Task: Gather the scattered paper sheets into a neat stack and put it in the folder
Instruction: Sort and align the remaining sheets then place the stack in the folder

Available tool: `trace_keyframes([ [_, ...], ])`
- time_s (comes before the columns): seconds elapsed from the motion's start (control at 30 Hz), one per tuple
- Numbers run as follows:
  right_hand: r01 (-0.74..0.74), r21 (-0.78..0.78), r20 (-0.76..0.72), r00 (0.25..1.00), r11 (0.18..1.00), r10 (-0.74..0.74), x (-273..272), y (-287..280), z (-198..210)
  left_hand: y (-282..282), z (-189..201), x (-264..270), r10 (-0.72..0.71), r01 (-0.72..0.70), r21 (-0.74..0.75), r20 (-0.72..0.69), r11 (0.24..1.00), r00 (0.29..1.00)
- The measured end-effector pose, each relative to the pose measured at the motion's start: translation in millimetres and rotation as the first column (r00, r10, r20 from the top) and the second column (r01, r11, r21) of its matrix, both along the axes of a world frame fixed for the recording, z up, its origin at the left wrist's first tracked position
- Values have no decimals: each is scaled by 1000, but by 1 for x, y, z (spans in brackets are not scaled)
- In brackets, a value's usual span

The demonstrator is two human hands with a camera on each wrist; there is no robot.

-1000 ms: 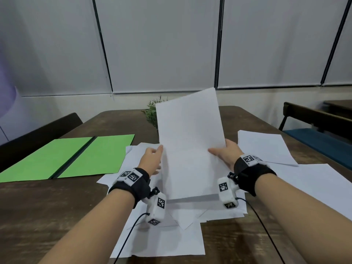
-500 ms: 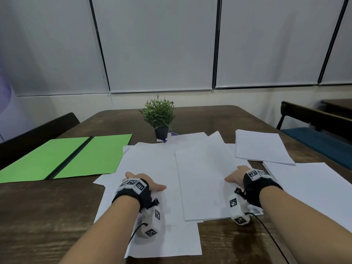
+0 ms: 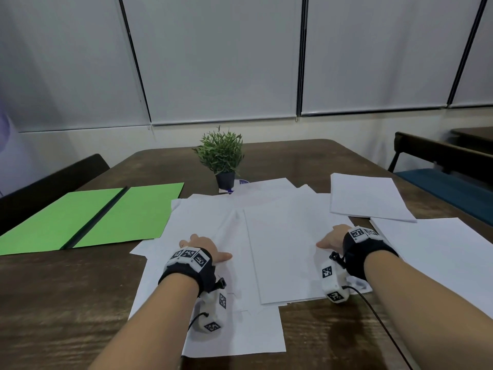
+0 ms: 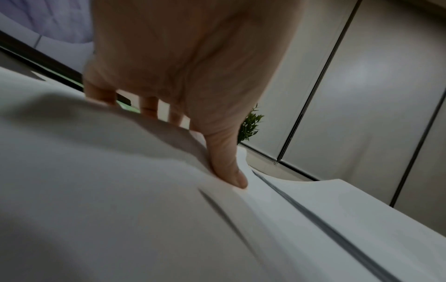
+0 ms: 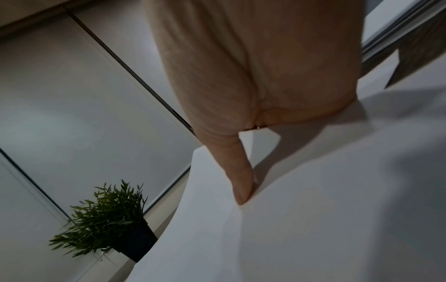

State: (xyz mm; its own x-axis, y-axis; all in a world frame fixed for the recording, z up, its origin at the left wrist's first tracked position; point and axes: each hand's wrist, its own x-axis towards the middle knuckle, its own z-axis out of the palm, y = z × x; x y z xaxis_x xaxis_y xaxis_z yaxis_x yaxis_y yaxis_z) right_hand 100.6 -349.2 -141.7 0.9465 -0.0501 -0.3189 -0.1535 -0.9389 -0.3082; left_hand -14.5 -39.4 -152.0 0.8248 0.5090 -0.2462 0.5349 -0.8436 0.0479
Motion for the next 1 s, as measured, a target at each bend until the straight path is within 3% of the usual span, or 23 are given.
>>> trace_keyframes([
  [0.13,-31,-45,-8,999,998,31,0,1,0,-1,3,-1,-104,108,-48,87,993,991],
  [0.33,-62,-63,-11,998,996,61,0,-1,0,8,6,-4,-49,148,-303,311,941,949],
  [0.6,14,14,21,1000,1000,-14,0,-2,4,30,49,-5,-25,165,-210,546,964,837],
  [0.77,-29,27,69,997,999,27,4,-2,-4,44,79,-8,63,103,-187,714,977,698],
  [0.87,-28,54,22,999,998,27,9,-6,-11,48,100,-9,84,111,-185,799,977,595],
  [1.0,51,289,-57,998,956,-36,9,-14,-11,44,134,-6,69,154,-149,900,977,431],
])
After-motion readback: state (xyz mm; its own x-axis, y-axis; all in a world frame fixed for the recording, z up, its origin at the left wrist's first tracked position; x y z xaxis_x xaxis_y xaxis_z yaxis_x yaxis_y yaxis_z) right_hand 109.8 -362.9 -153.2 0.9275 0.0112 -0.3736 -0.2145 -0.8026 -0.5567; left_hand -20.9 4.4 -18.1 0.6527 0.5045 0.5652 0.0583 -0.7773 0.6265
